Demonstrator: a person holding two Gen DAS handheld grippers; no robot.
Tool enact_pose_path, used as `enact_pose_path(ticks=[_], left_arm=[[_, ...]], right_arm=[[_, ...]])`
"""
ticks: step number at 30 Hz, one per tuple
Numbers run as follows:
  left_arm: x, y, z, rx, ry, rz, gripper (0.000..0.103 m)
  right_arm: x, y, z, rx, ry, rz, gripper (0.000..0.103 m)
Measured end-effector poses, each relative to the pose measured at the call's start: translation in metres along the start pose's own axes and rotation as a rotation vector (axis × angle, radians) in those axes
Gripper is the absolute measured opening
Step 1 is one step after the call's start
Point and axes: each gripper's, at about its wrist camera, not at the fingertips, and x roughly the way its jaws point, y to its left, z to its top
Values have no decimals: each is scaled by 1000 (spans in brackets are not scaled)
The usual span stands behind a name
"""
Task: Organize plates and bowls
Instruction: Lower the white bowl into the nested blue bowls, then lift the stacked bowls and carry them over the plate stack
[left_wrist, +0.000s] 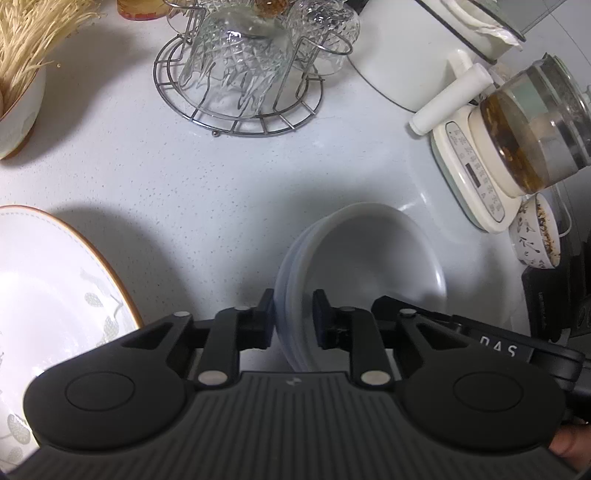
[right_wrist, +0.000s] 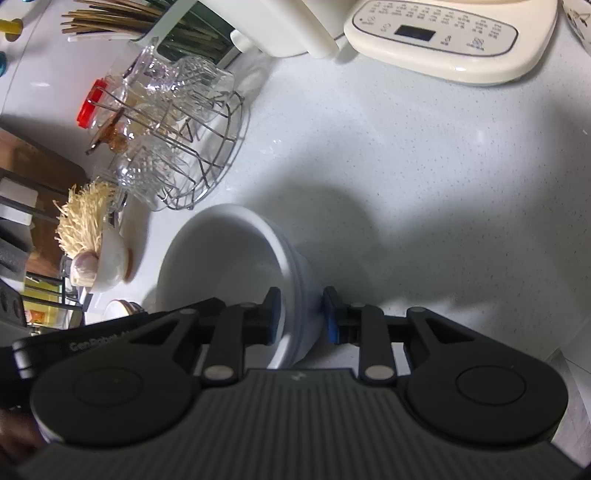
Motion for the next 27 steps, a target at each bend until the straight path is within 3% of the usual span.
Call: enact_pose_path(ticks=[10,27], left_arm=[[-5,-2,-4,-24,-17,-14,20],[-81,-19,-12,19,-81,-64,20]], right_arm=[[-9,5,-1,-63,-9,-13,25],[-72,42,-9,-107,-98,6,25]])
